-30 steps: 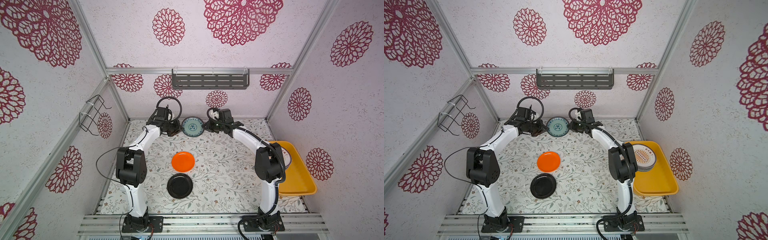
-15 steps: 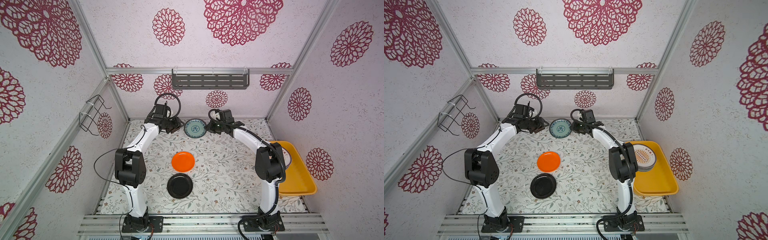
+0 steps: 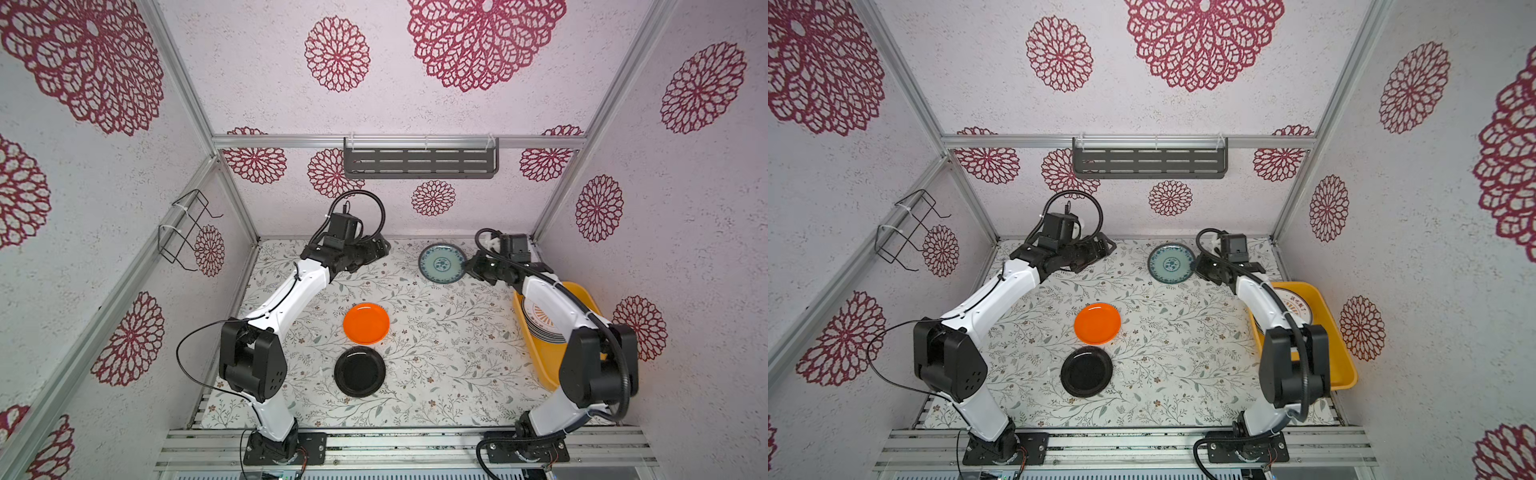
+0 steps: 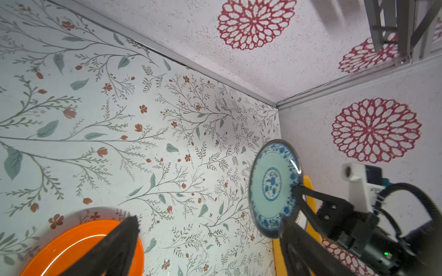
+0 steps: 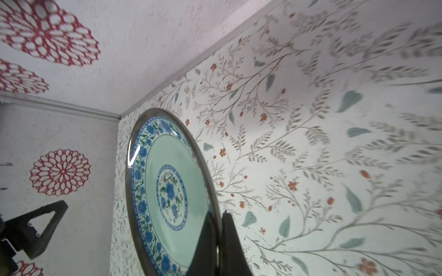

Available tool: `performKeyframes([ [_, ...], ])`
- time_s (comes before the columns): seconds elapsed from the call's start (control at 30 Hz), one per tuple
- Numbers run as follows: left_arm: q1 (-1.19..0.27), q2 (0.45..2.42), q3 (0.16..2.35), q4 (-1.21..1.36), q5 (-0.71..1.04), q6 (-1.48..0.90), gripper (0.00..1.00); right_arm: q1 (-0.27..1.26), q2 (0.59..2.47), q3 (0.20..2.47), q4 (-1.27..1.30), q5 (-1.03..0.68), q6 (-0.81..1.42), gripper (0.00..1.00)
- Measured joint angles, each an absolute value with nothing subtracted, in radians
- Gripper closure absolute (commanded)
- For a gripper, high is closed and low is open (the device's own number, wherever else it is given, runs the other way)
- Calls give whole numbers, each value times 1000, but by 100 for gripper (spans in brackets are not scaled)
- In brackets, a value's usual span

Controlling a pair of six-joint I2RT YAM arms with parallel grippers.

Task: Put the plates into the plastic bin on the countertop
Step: 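Carry the blue-floral plate toward the bin with the right gripper while the left releases, then lower the blue-floral plate onto the stack in the bin and open the right gripper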

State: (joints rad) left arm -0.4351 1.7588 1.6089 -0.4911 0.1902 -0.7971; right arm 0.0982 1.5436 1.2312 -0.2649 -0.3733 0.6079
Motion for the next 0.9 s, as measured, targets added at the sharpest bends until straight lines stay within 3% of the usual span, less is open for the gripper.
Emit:
performKeyframes([
  [0.27,-590,1758,1609,-453,45,-800,3,-111,1281,1034,-290,-281,584,100],
  [0.5,-625,1758,1609,-408,10,-786,3,-340,1268,1009,-344,-274,567,100],
  [0.9,-613,1764,1673,-431,88,-659,3,-448,1250,809,-291,-326,663,100],
])
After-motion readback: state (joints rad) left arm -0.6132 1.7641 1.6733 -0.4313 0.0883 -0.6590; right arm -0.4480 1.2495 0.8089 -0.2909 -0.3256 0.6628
